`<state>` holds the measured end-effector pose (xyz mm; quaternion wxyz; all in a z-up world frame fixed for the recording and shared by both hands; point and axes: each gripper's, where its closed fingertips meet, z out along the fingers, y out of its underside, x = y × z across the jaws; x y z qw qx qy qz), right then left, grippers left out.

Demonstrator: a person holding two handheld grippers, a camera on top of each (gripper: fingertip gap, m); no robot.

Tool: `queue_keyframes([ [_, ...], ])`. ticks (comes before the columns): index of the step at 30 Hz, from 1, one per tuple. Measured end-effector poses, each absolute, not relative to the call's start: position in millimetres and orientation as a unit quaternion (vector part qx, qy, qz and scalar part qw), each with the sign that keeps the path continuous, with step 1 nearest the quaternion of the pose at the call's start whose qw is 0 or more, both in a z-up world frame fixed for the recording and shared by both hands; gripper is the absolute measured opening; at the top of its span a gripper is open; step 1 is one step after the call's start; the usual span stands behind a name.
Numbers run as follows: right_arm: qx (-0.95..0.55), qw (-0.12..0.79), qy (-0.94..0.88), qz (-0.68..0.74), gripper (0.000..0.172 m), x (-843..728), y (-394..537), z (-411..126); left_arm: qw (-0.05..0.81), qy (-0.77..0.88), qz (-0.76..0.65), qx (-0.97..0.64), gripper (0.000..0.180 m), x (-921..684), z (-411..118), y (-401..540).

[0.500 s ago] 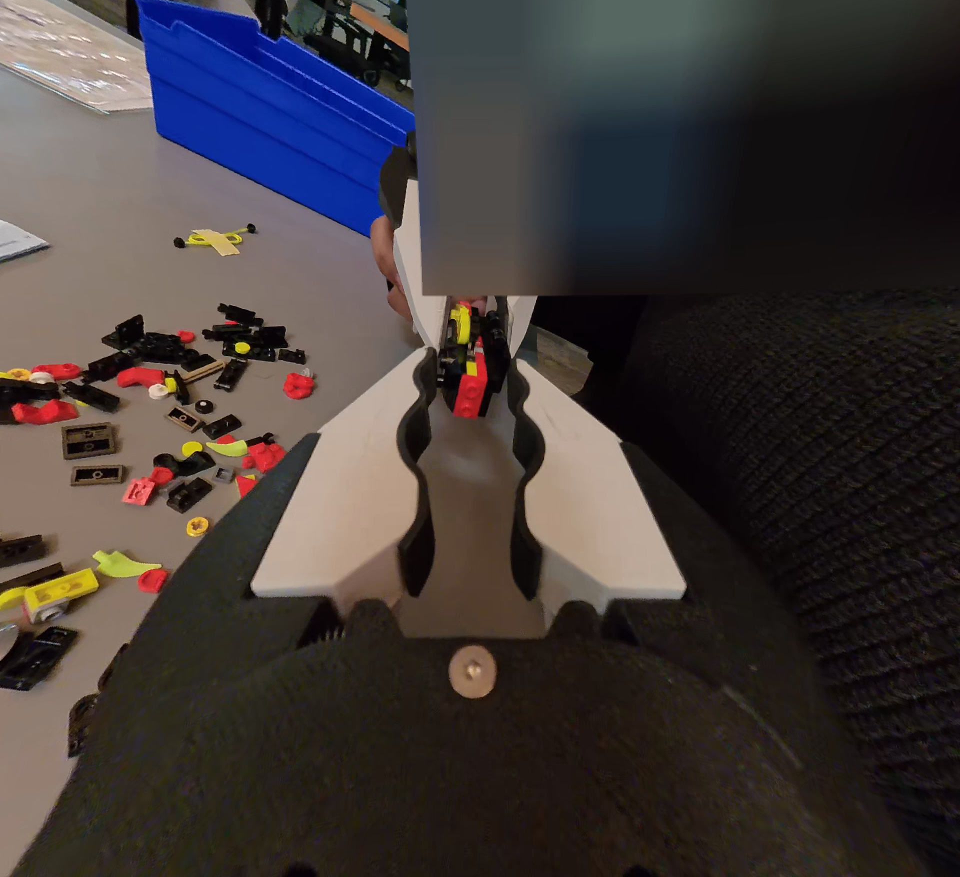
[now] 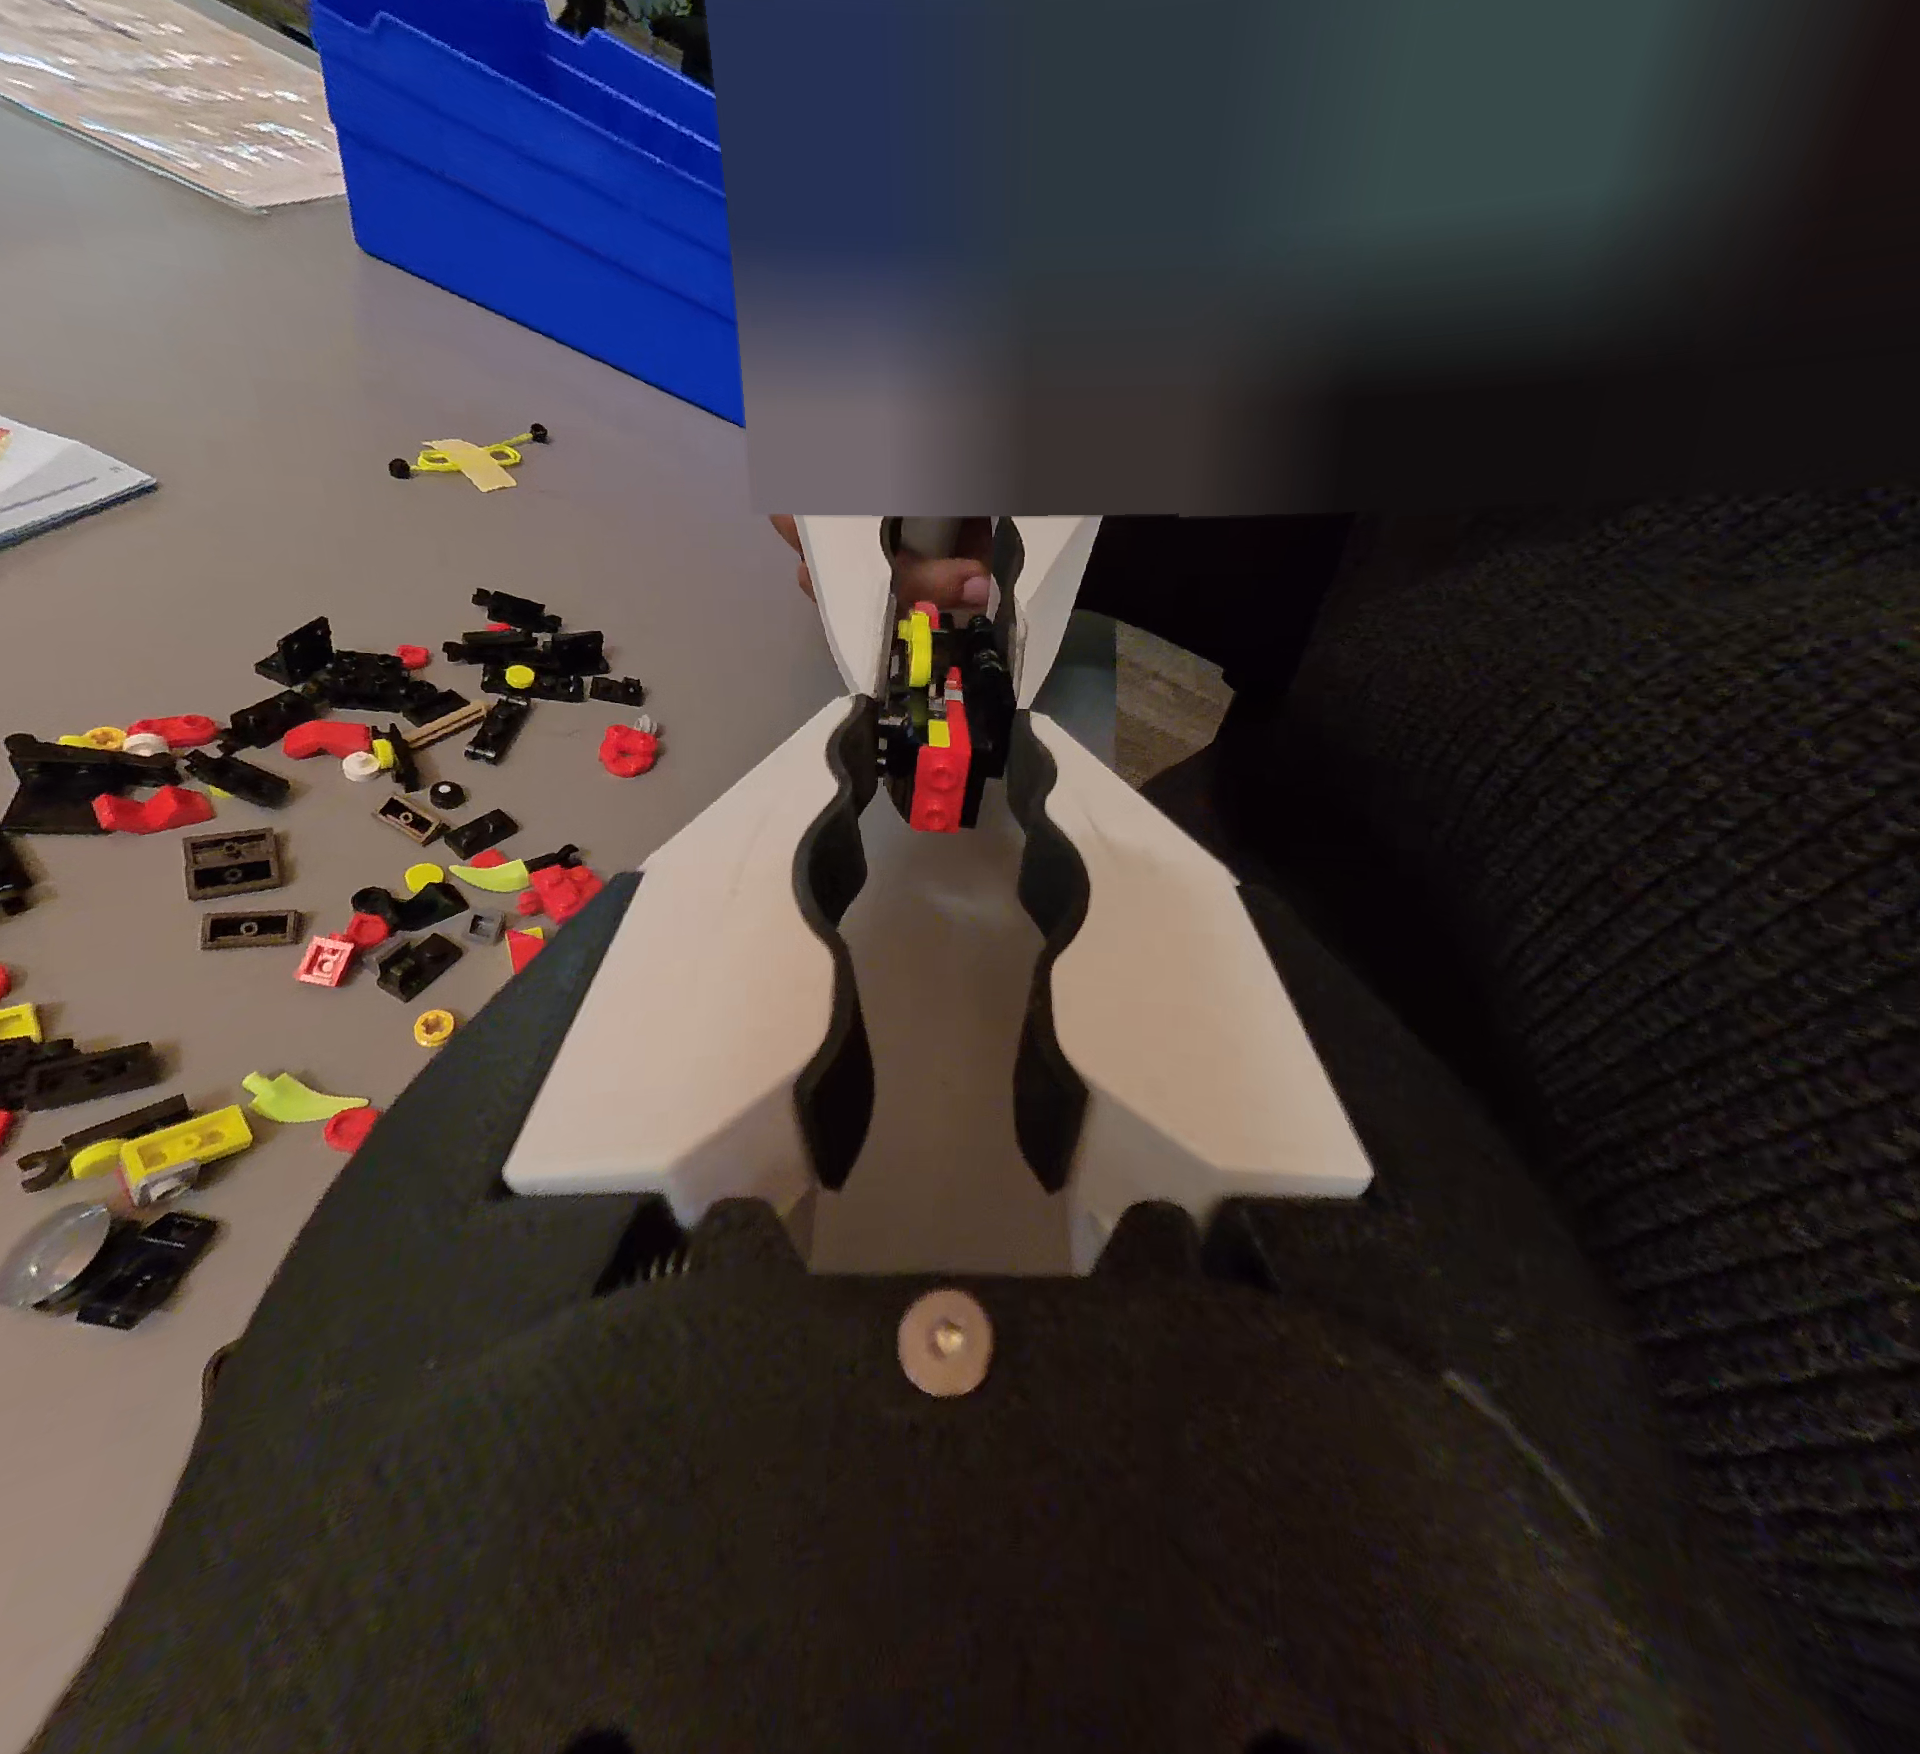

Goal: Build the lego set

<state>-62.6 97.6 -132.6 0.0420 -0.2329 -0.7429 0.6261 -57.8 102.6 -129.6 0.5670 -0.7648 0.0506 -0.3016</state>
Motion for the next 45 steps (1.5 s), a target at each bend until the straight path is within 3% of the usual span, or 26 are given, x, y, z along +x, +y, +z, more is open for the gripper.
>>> queue_keyframes([
  [11, -0.245, 0.031, -0.734, 0.633, 0.022, -65.8, 100.2, -135.9, 0.572, 0.034, -0.305, -0.761, 0.024, -61.6, -132.2, 105.7],
  [13, -0.255, 0.026, -0.731, 0.633, 0.022, -67.9, 102.3, -137.8, 0.567, 0.028, -0.306, -0.764, 0.033, -63.0, -134.9, 106.0],
  [23, -0.405, -0.118, -0.665, 0.616, 0.022, -80.4, 120.4, -168.9, 0.559, -0.041, -0.292, -0.775, 0.046, -88.3, -144.1, 110.7],
  [34, -0.495, -0.174, -0.676, 0.517, 0.021, -49.8, 119.6, -216.6, 0.543, -0.034, -0.267, -0.795, 0.045, -99.9, -149.8, 125.2],
  [45, -0.523, -0.132, -0.683, 0.493, 0.023, -46.7, 141.4, -228.0, 0.584, -0.194, -0.272, -0.740, 0.038, -167.9, -144.4, 129.1],
])
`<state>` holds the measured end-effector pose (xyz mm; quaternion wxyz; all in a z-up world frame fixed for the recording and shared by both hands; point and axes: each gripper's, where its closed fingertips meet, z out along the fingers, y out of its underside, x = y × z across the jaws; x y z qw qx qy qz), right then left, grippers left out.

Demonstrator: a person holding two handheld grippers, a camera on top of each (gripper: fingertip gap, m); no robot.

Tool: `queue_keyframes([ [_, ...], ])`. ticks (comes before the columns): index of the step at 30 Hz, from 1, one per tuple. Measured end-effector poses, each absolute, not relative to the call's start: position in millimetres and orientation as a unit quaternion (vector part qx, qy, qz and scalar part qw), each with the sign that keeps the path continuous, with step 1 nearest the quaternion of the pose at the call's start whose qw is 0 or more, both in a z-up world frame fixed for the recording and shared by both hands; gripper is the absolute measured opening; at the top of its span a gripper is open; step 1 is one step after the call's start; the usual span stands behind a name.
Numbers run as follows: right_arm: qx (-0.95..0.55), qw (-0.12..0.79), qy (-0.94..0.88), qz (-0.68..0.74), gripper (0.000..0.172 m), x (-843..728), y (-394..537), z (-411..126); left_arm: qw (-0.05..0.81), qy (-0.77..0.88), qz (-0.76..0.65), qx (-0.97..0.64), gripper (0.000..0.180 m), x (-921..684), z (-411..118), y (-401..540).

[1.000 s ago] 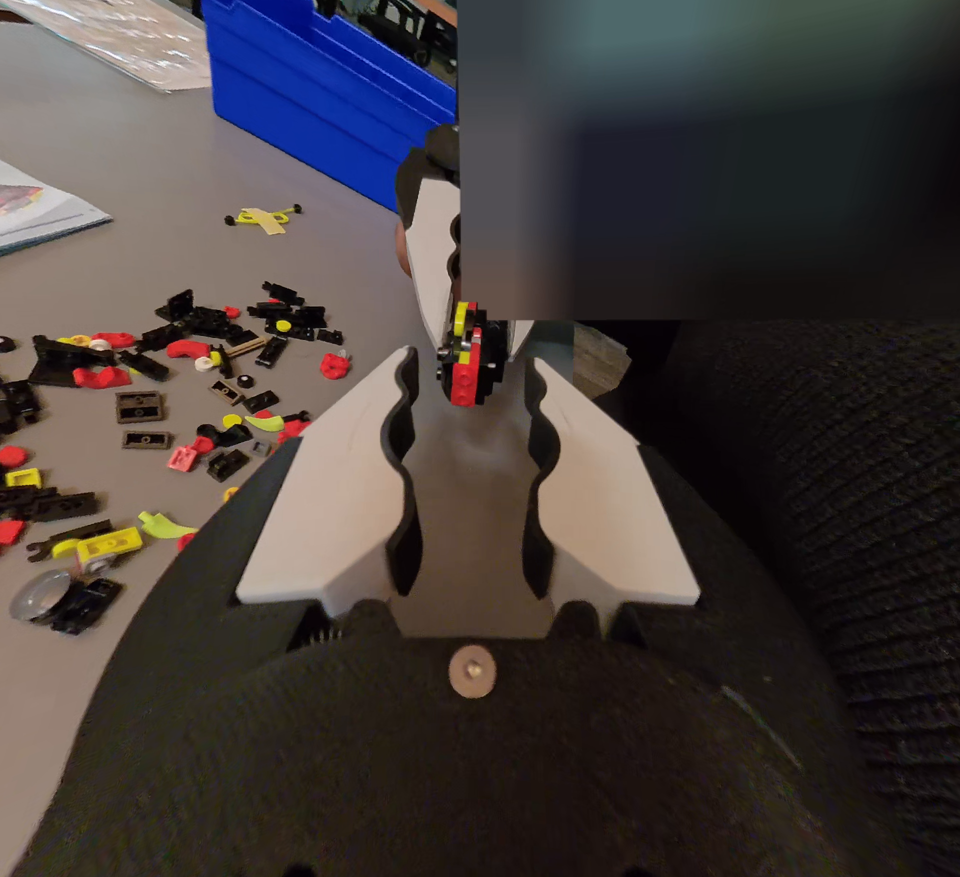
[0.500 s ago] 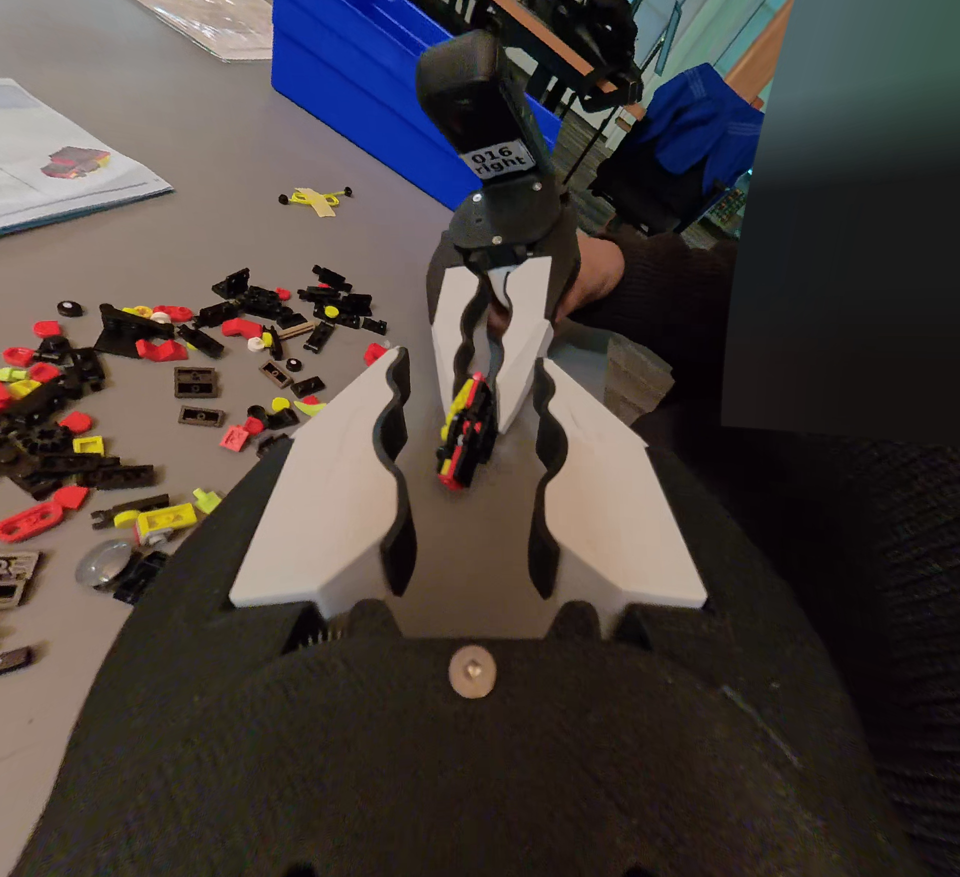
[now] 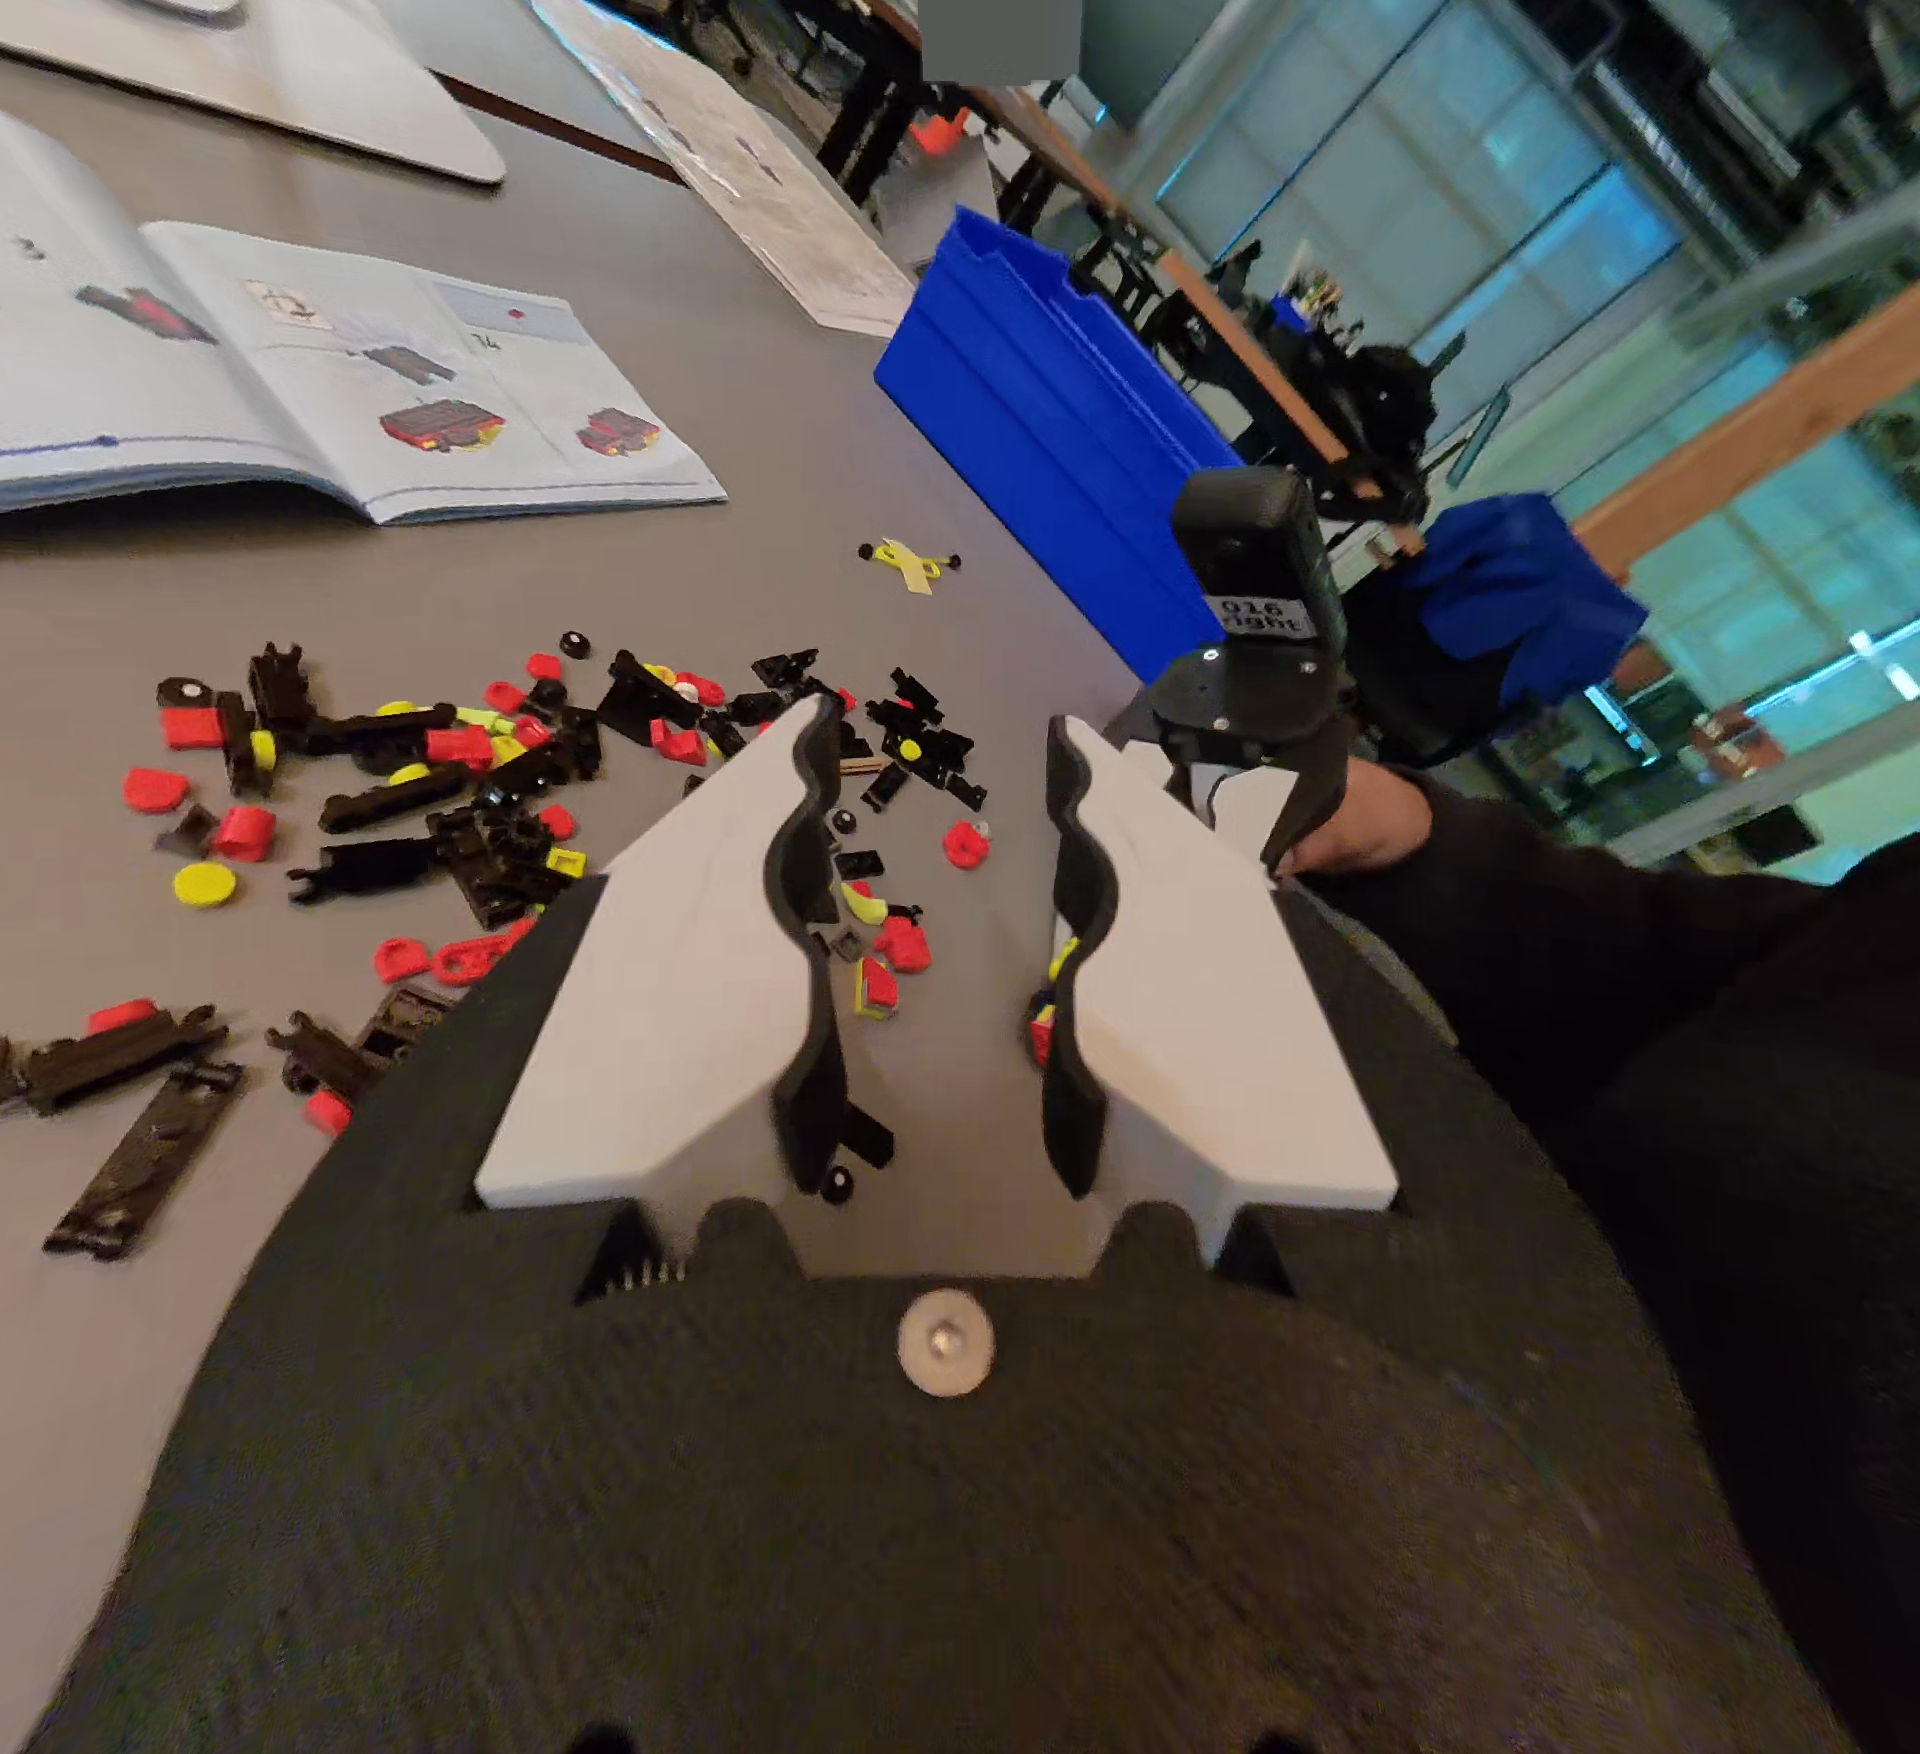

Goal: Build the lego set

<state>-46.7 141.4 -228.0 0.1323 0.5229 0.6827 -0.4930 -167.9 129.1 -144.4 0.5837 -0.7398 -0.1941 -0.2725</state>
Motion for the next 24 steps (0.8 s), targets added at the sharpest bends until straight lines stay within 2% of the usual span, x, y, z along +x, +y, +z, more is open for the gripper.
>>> queue_keyframes([
  [10, 0.513, 0.081, 0.688, -0.508, 0.029, -59.0, 157.5, -219.6, 0.579, -0.206, -0.290, -0.734, 0.035, -168.7, -147.1, 127.8],
  [19, 0.478, -0.008, 0.669, -0.569, 0.028, -74.6, 171.2, -185.0, 0.582, -0.218, -0.302, -0.723, 0.035, -172.3, -146.1, 127.0],
  [21, 0.472, -0.050, 0.669, -0.572, 0.027, -78.8, 177.6, -177.2, 0.582, -0.218, -0.302, -0.723, 0.035, -171.7, -145.8, 127.4],
  [24, 0.490, -0.203, 0.707, -0.468, 0.027, -91.6, 214.2, -184.0, 0.579, -0.213, -0.300, -0.727, 0.034, -169.7, -146.8, 128.4],
])
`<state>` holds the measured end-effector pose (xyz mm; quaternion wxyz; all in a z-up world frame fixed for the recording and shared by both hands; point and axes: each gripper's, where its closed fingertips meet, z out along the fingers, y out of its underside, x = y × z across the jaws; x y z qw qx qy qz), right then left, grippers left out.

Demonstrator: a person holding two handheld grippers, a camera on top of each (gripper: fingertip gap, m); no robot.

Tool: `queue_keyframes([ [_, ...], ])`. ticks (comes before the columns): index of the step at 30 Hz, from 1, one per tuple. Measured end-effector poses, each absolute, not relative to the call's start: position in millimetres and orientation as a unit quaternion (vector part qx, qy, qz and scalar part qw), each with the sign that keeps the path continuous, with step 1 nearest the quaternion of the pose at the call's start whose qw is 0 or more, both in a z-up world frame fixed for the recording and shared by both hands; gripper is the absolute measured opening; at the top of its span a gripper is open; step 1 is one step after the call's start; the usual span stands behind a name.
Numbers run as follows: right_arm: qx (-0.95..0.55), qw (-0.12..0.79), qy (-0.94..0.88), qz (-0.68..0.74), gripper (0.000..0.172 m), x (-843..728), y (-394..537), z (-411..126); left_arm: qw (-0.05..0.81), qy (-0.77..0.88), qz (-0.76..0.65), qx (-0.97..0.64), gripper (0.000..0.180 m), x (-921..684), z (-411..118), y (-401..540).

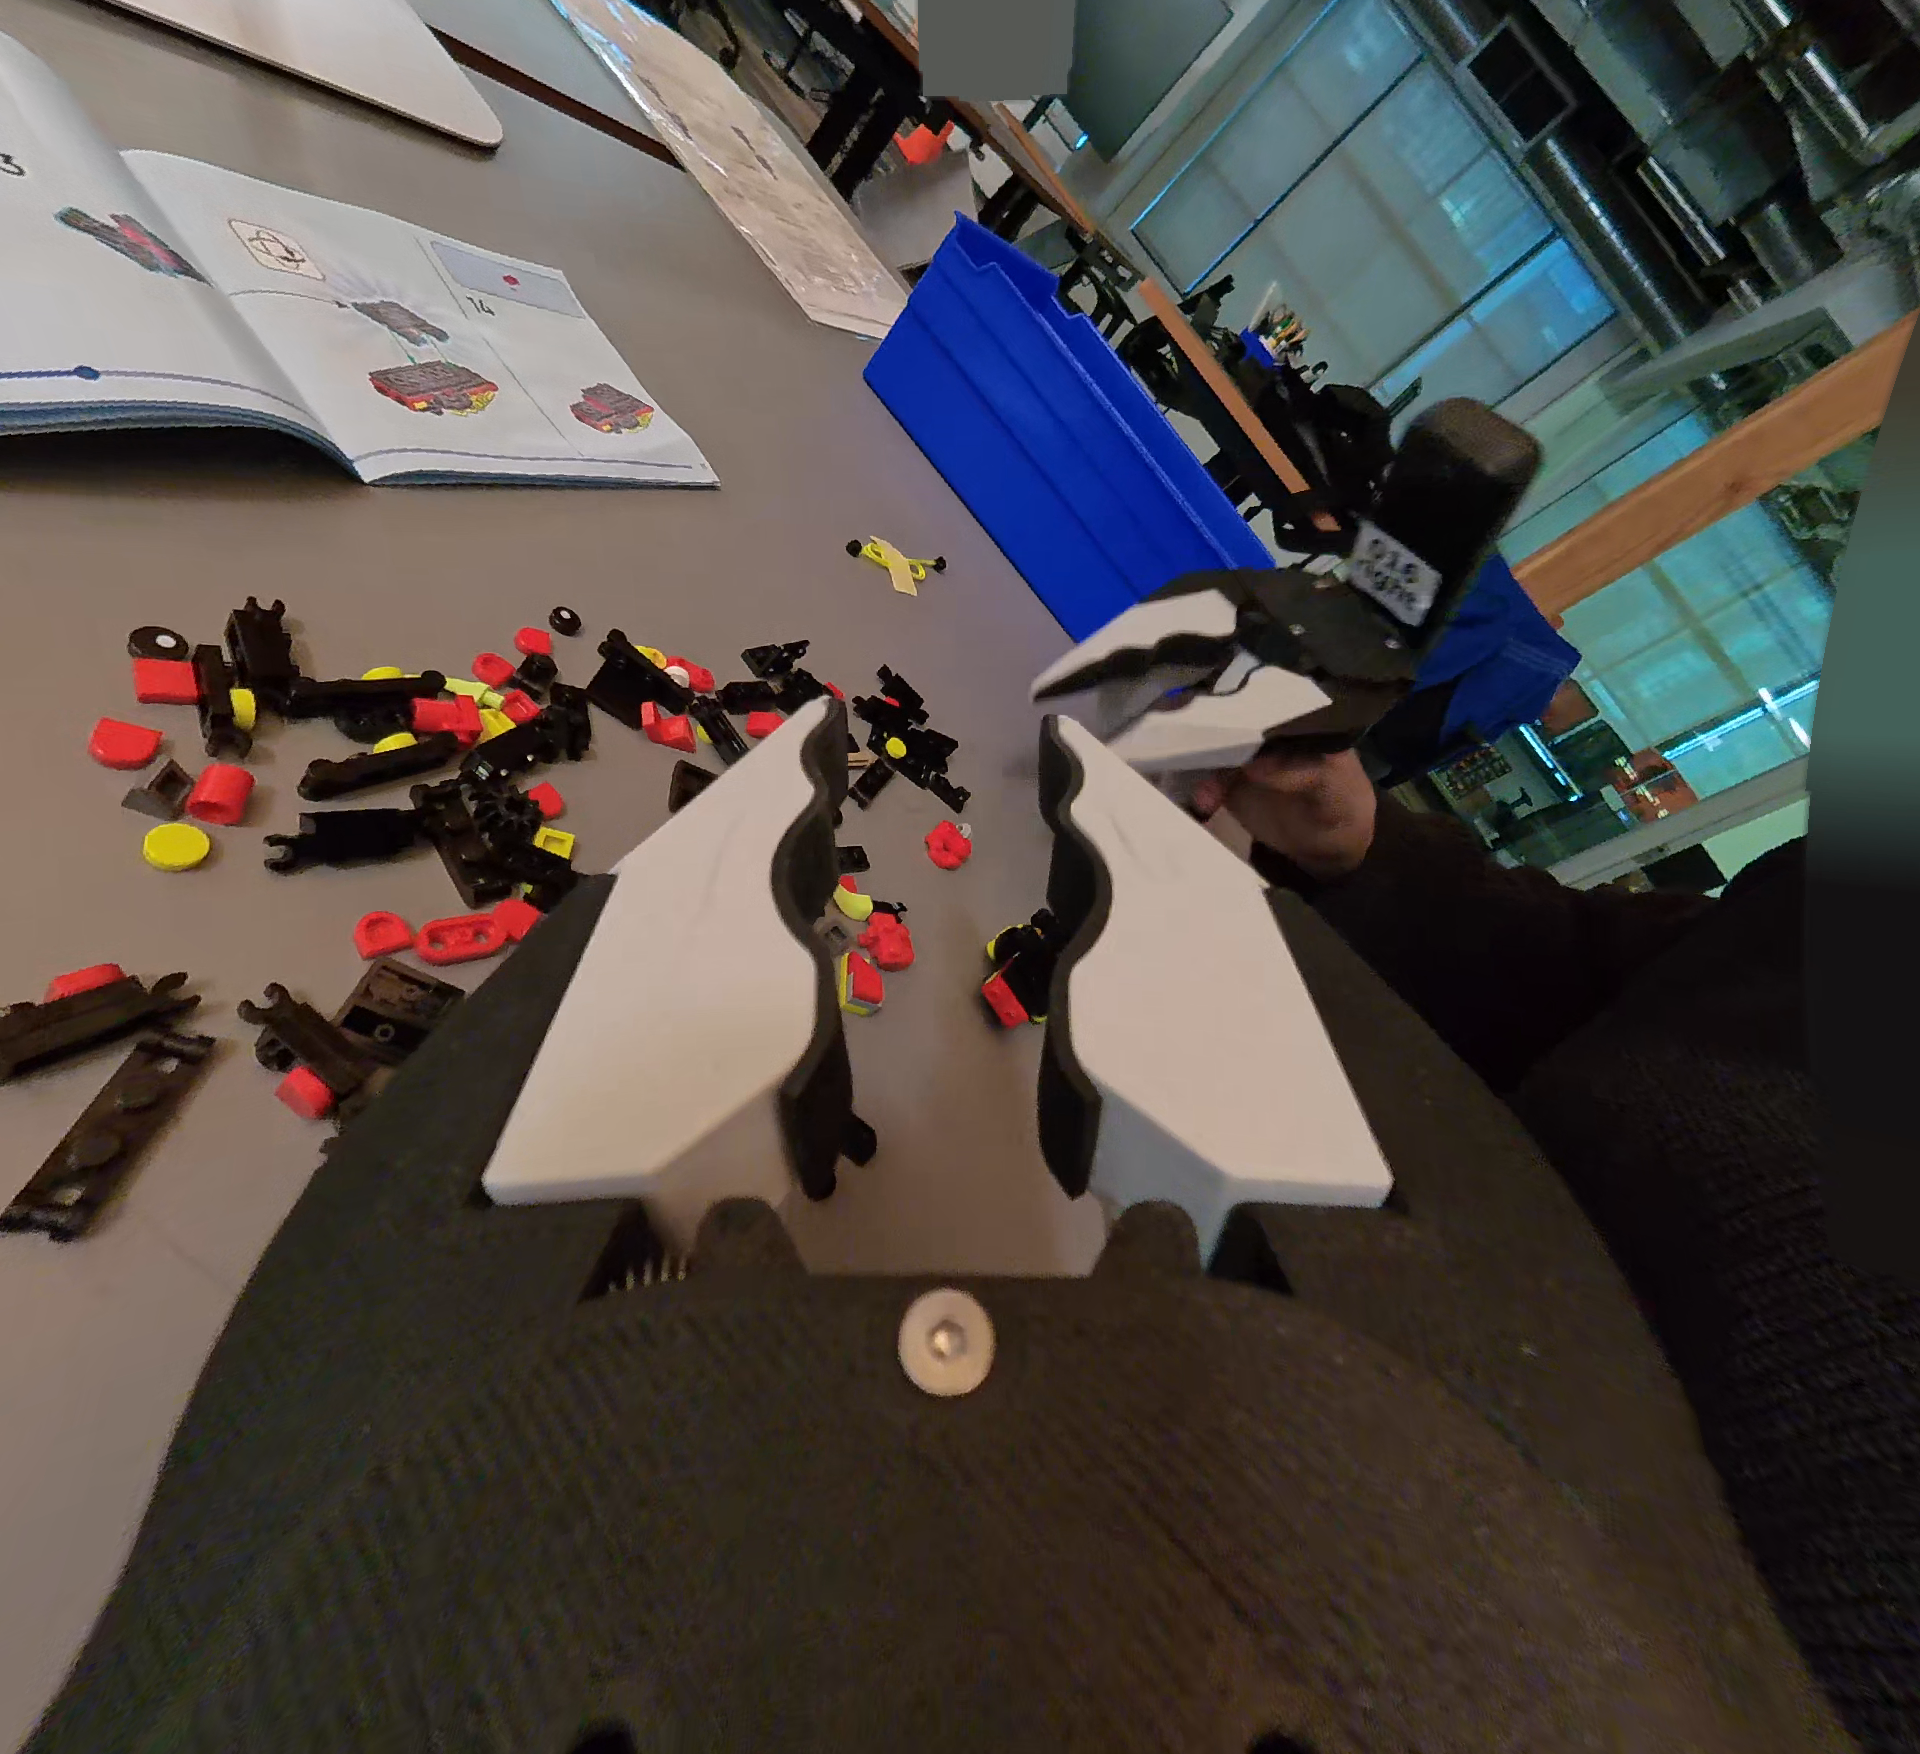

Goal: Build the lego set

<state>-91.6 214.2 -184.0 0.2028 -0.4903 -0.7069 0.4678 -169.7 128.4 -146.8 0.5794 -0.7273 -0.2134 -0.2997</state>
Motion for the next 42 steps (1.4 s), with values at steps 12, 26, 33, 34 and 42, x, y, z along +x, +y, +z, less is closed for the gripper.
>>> queue_keyframes([
  [12, -0.459, 0.297, -0.752, 0.369, 0.006, -92.6, 228.2, -190.7, 0.498, -0.111, -0.274, -0.815, 0.034, -122.9, -175.2, 138.1],
  [26, -0.431, 0.283, -0.770, 0.375, 0.006, -95.6, 211.3, -202.6, 0.428, -0.055, -0.324, -0.842, 0.030, -87.9, -195.8, 136.8],
  [33, -0.446, 0.258, -0.765, 0.386, 0.016, -97.8, 212.9, -210.8, 0.426, -0.071, -0.347, -0.832, 0.029, -90.1, -194.9, 137.5],
  [34, -0.445, 0.257, -0.765, 0.389, 0.016, -97.9, 212.0, -210.3, 0.426, -0.072, -0.349, -0.832, 0.028, -90.3, -195.1, 137.6],
  [42, -0.429, 0.244, -0.766, 0.411, 0.014, -96.8, 203.0, -205.5, 0.421, -0.075, -0.364, -0.828, 0.021, -88.7, -195.8, 136.7],
])
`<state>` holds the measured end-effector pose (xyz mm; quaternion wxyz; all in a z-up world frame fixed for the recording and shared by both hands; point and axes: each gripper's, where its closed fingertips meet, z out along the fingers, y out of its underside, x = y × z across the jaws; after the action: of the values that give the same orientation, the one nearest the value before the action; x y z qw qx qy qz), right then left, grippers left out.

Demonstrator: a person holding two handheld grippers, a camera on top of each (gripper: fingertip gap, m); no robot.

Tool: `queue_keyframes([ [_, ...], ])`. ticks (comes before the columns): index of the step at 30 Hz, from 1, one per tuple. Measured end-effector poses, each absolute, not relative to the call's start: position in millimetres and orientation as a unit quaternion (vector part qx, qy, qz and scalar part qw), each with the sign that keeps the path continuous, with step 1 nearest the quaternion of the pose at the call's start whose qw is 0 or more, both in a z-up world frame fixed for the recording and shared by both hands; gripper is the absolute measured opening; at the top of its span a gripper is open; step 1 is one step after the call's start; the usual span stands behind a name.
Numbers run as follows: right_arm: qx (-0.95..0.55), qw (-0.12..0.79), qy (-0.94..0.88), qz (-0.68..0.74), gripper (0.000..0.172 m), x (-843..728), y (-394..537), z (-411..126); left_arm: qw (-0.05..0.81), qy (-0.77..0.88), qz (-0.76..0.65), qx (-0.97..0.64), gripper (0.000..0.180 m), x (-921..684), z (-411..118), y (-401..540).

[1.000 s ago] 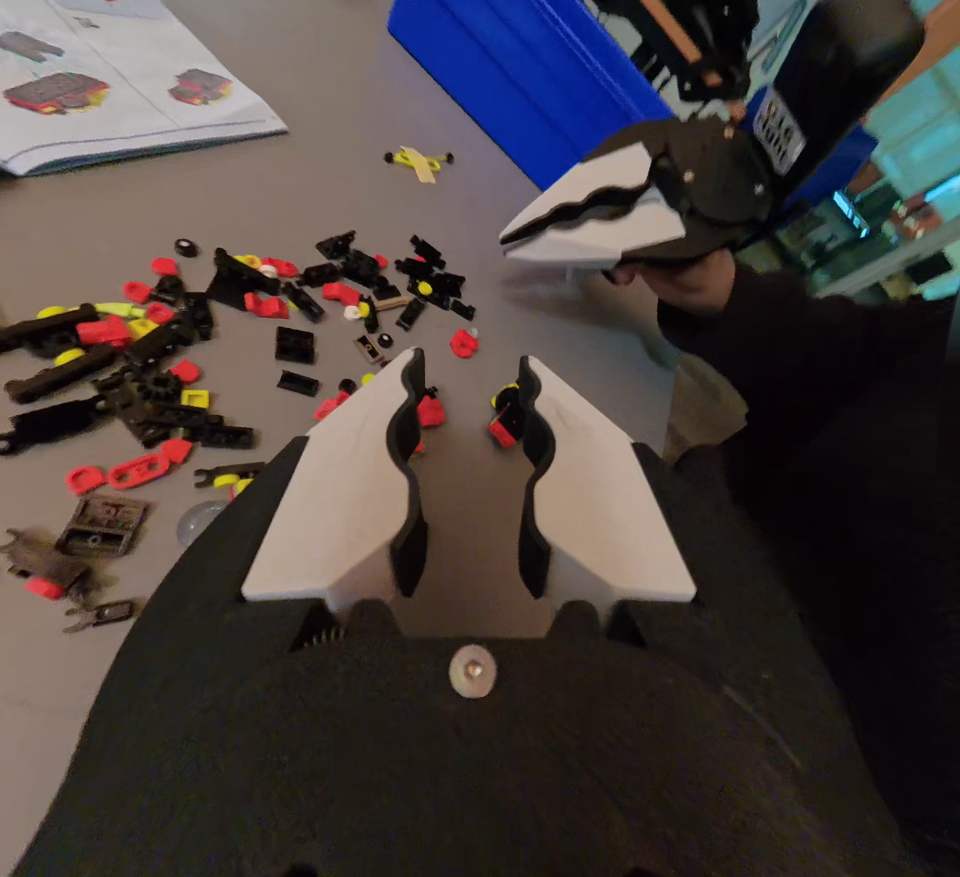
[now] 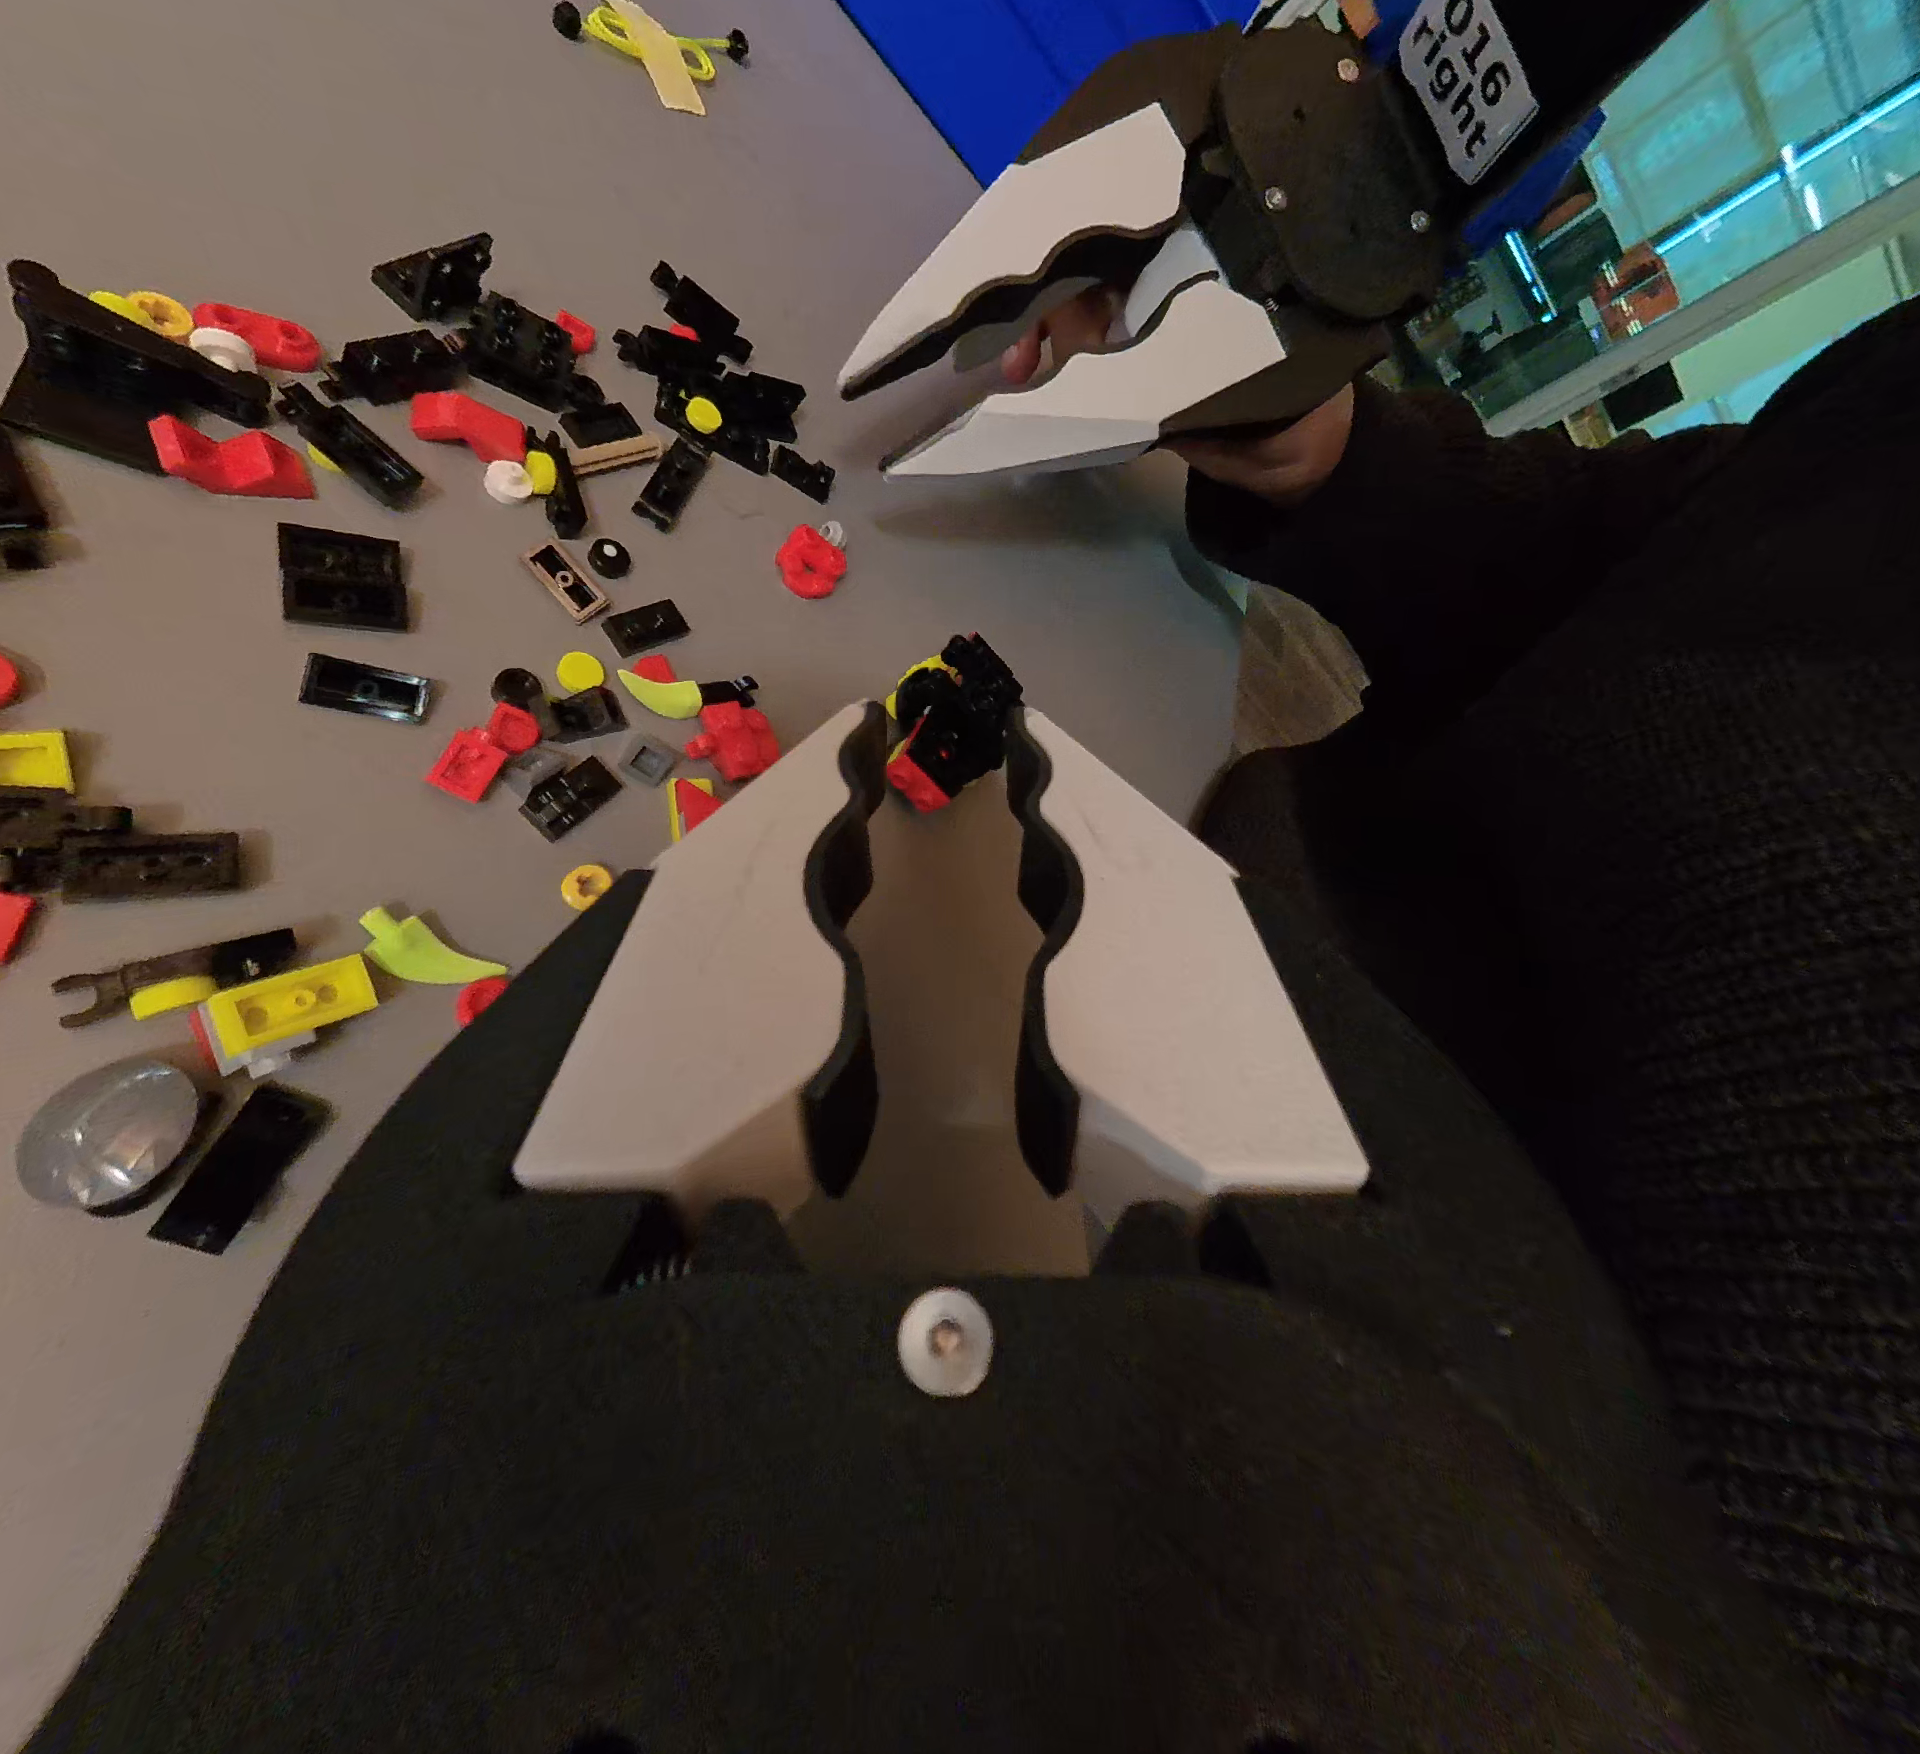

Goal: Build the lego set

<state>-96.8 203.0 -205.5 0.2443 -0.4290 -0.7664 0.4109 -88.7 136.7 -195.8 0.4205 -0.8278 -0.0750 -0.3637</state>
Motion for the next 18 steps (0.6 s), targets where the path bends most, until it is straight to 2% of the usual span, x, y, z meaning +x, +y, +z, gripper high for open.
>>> queue_keyframes([
  [9, -0.410, 0.233, -0.764, 0.441, 0.014, -101.8, 190.0, -192.6, 0.408, -0.059, -0.328, -0.850, 0.023, -84.0, -205.0, 125.7],
  [18, -0.379, 0.202, -0.771, 0.469, 0.014, -116.9, 165.0, -186.6, 0.436, -0.106, -0.296, -0.843, 0.024, -101.0, -200.4, 103.5],
])
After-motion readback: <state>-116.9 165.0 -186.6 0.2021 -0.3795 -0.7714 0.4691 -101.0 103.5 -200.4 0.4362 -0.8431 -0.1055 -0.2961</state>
